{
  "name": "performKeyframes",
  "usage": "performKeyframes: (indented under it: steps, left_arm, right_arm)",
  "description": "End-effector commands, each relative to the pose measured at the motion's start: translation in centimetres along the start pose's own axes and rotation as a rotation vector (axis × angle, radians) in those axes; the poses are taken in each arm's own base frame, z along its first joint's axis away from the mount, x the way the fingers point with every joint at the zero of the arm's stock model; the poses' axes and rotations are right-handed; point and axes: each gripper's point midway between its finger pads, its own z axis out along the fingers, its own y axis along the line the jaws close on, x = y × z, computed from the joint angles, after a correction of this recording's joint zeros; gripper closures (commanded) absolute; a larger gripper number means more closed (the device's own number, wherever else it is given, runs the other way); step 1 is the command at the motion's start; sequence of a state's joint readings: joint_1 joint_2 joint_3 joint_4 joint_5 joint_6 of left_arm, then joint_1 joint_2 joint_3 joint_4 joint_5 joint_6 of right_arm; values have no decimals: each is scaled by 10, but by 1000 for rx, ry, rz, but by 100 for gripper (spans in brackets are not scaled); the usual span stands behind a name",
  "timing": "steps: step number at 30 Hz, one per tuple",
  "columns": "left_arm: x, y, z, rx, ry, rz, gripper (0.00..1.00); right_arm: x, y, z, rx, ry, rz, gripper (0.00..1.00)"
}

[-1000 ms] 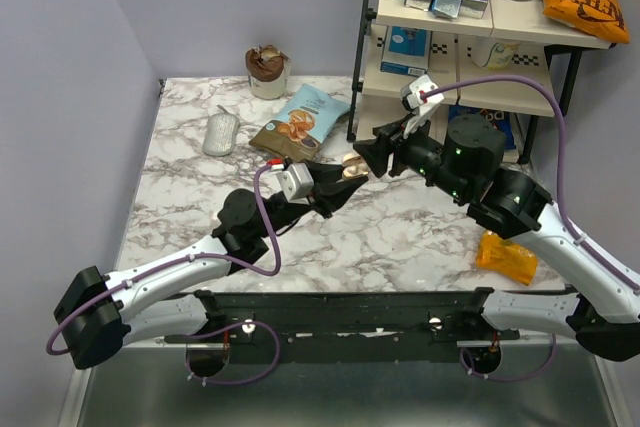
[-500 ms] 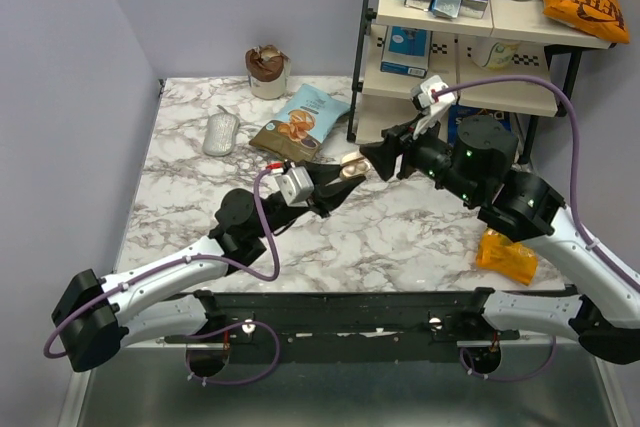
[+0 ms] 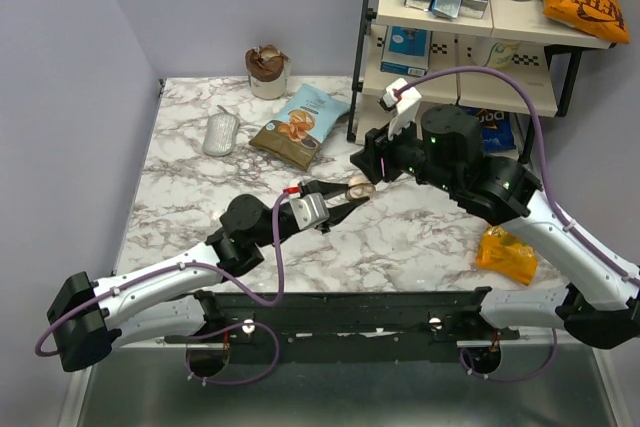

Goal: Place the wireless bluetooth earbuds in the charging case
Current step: Close the charging case, then place the charging case at the center of the board.

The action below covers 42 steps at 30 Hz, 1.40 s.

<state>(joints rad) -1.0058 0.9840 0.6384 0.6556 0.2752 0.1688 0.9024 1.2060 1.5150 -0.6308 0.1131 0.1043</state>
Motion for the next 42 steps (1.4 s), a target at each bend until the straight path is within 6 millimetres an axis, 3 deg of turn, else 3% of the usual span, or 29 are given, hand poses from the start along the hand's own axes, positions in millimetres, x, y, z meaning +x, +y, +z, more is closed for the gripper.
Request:
performKeyframes:
  steps: [1, 9, 12, 14, 16, 17, 19, 20, 22, 23, 25, 26, 28, 29, 30, 34, 38, 42]
  left_arm:
    - [-11, 10, 0, -51, -28, 23, 100]
    - [-18, 21, 3, -103, -46, -3, 100]
    - [-6, 27, 4, -142, -3, -66, 100]
    - [20, 37, 0, -205, 66, -196, 100]
    - [48, 55, -10, -281, 131, -302, 100]
    - [71, 54, -13, -301, 181, -411, 100]
    - [98, 54, -15, -327, 255, -528, 100]
    - [133, 53, -20, -348, 364, -593, 100]
    - [147, 51, -9, -340, 425, -688, 100]
    - [174, 45, -9, -336, 500, -730, 100]
    - [178, 42, 3, -300, 501, -789, 100]
    - [194, 40, 5, -298, 524, -809, 100]
    - [202, 46, 12, -307, 535, -845, 100]
    - [221, 44, 11, -313, 576, -874, 100]
    - [225, 48, 15, -315, 578, -896, 100]
    - [265, 56, 8, -380, 639, -1006, 100]
    - [315, 49, -12, -458, 748, -1108, 100]
    - [337, 46, -25, -503, 801, -1122, 100]
  right_arm:
    - [23, 12, -9, -76, 60, -7, 46]
    - [41, 16, -17, -91, 73, 32, 48]
    - [31, -7, -24, 43, 18, 92, 41]
    - [21, -38, -34, 215, -68, 145, 38]
    - [30, -55, -37, 298, -85, 200, 36]
    - [29, -61, -39, 318, -106, 218, 35]
    - [39, -64, -36, 336, -92, 237, 35]
    - [50, -65, -31, 343, -68, 238, 35]
    - [61, -64, -26, 343, -41, 247, 35]
    - [70, -62, -22, 334, -20, 249, 35]
    - [76, -60, -21, 323, -12, 260, 35]
    - [79, -57, -20, 306, -7, 264, 35]
    - [88, -56, -20, 298, 6, 267, 35]
    - [89, -55, -20, 290, 6, 267, 35]
    - [92, -55, -21, 289, 9, 266, 35]
    - [102, -58, -25, 298, 15, 262, 35]
    - [109, -58, -27, 295, 24, 259, 35]
    - [113, -58, -29, 296, 27, 261, 35]
